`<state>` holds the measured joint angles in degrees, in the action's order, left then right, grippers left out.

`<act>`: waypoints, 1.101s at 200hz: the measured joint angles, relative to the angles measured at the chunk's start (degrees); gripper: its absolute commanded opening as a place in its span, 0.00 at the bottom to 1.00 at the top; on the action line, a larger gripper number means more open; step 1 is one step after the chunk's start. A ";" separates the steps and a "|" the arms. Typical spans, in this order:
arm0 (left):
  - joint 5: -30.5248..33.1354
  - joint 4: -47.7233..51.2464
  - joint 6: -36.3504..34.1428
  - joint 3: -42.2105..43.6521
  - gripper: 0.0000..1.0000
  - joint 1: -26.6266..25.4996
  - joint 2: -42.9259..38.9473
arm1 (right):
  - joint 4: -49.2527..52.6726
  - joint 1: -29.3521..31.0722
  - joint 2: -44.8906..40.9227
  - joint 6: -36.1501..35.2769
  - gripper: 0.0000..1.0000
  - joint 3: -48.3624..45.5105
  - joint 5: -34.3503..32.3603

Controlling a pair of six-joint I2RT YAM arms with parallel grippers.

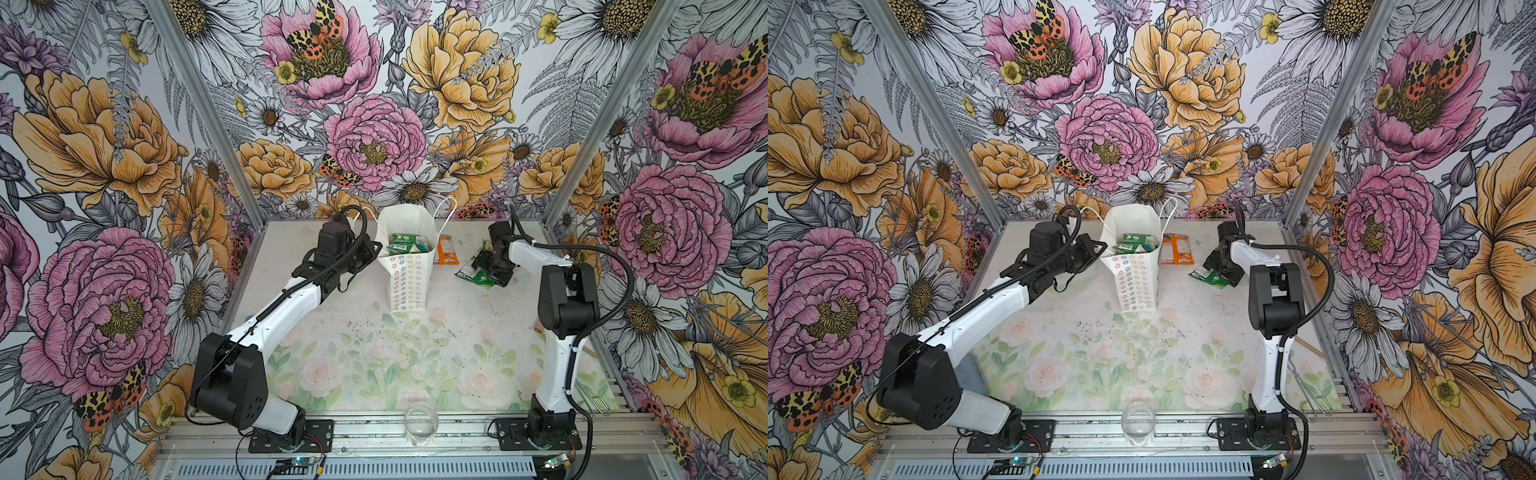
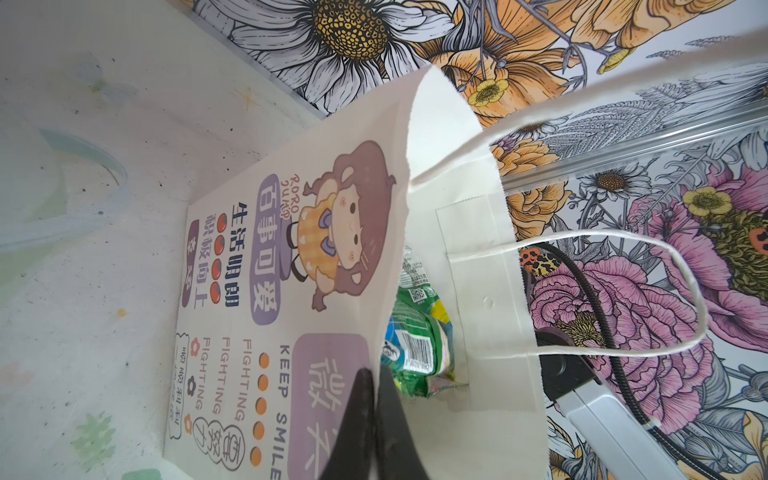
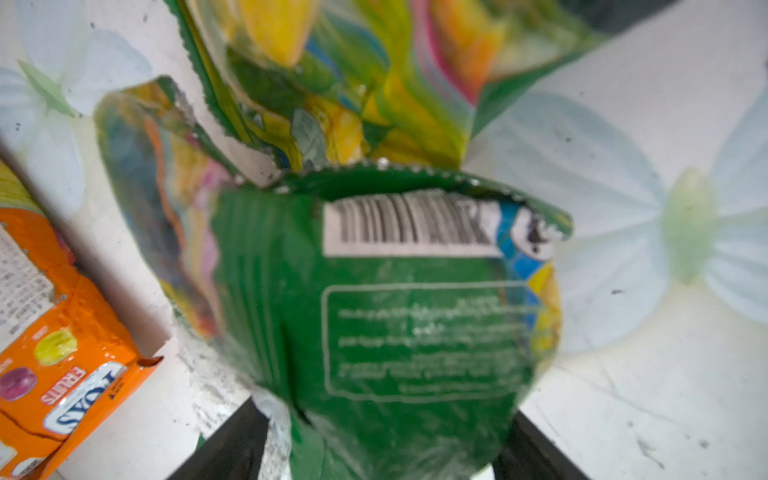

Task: Place the snacks into the paper bag
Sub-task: 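Close the right gripper on the top edge of the green packet, then lift the green packet high with the right gripper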

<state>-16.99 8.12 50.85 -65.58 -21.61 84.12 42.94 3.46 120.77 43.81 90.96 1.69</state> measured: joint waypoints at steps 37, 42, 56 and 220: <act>0.00 -0.02 0.00 0.00 0.00 0.00 0.00 | -0.61 0.00 0.02 -0.44 0.48 0.09 0.00; 0.00 -0.04 0.00 0.00 0.00 0.00 0.00 | -0.68 0.00 0.02 -0.44 0.44 0.09 0.02; 0.00 -0.02 0.00 0.00 0.00 0.04 0.00 | -0.83 0.00 -0.02 -0.79 0.36 0.09 -0.02; 0.00 -0.09 0.02 0.00 0.00 0.11 0.00 | 5.49 0.35 -18.51 -9.51 0.00 -2.19 5.97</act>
<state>-16.99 8.03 50.87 -65.58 -21.50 84.12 48.42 3.81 102.26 34.30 88.77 7.66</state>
